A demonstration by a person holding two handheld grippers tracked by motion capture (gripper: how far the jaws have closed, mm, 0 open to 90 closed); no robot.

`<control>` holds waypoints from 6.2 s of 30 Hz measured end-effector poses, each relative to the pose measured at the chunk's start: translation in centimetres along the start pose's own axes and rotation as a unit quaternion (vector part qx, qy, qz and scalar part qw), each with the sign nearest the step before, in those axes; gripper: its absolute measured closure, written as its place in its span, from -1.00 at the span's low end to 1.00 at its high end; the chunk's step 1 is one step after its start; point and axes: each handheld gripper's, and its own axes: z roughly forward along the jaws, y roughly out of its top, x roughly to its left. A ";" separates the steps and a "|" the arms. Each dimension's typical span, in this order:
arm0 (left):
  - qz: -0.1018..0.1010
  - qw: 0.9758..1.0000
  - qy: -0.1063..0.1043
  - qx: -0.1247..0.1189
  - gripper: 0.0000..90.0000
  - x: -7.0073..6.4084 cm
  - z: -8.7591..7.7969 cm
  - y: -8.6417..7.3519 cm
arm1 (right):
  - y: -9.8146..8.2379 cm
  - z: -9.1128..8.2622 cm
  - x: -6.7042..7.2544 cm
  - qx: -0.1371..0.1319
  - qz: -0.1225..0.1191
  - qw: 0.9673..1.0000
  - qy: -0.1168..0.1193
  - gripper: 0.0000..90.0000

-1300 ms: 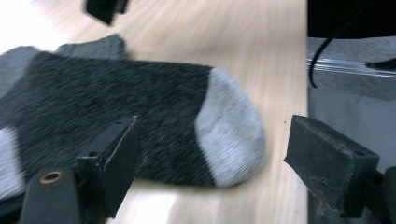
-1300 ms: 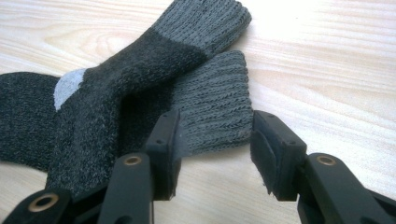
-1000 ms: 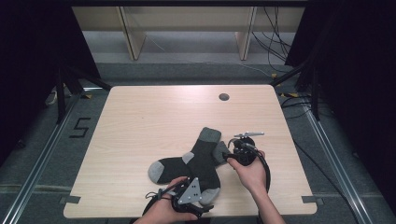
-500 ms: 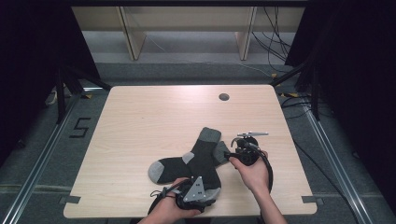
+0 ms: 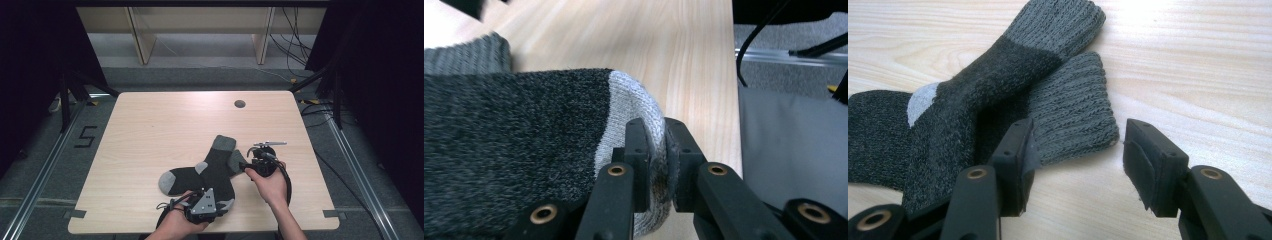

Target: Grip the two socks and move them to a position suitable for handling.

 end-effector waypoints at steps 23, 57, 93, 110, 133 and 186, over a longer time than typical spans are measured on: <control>-0.002 0.994 0.071 -0.082 0.83 3.5 -9.2 4.3 | -0.1 1.9 0.0 0.018 0.019 1.000 -0.007 0.05; 0.006 0.977 0.146 -0.152 0.83 8.8 -16.6 9.7 | 2.7 2.3 2.9 -0.052 -0.160 0.986 0.022 0.01; -0.004 0.976 0.154 -0.153 0.82 10.2 -17.8 9.2 | 6.0 5.9 3.6 -0.029 -0.185 0.981 0.050 -0.02; -0.006 0.975 0.155 -0.161 0.82 10.2 -18.4 9.2 | 6.2 7.5 5.1 -0.024 -0.239 0.967 0.084 0.81; 0.009 0.974 0.144 -0.173 0.82 9.8 -19.4 10.4 | 6.6 5.7 5.4 -0.053 -0.256 0.958 0.119 -0.17; -0.083 0.971 0.168 -0.149 0.82 6.7 -20.0 -0.1 | 2.5 -6.8 0.7 0.031 -0.280 0.946 0.158 0.72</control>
